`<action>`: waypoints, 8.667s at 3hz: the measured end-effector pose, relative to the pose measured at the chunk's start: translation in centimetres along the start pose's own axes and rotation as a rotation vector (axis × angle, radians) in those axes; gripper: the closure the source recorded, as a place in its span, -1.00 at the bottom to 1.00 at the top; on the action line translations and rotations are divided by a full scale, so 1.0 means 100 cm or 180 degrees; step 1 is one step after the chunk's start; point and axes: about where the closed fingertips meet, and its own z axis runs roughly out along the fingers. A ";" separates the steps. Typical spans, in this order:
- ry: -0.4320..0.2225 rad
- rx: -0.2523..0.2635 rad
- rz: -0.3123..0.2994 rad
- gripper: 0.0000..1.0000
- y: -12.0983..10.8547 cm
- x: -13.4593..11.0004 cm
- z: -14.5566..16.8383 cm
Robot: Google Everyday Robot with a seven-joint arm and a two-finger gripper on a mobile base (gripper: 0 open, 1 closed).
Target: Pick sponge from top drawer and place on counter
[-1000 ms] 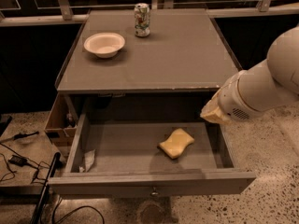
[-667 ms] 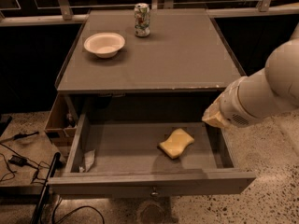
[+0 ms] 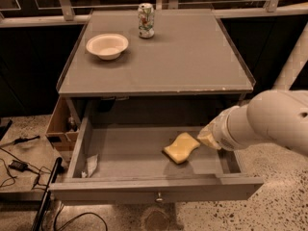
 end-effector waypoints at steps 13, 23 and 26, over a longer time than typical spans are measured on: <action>-0.0216 0.0000 0.0627 -0.19 0.008 0.039 0.182; -0.0788 -0.0340 -0.0376 1.00 -0.069 -0.094 -0.044; -0.1047 -0.0327 -0.0677 1.00 -0.113 -0.207 -0.026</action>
Offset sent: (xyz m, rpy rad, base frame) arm 0.0242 0.0646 -0.0781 0.1527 0.0544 0.0243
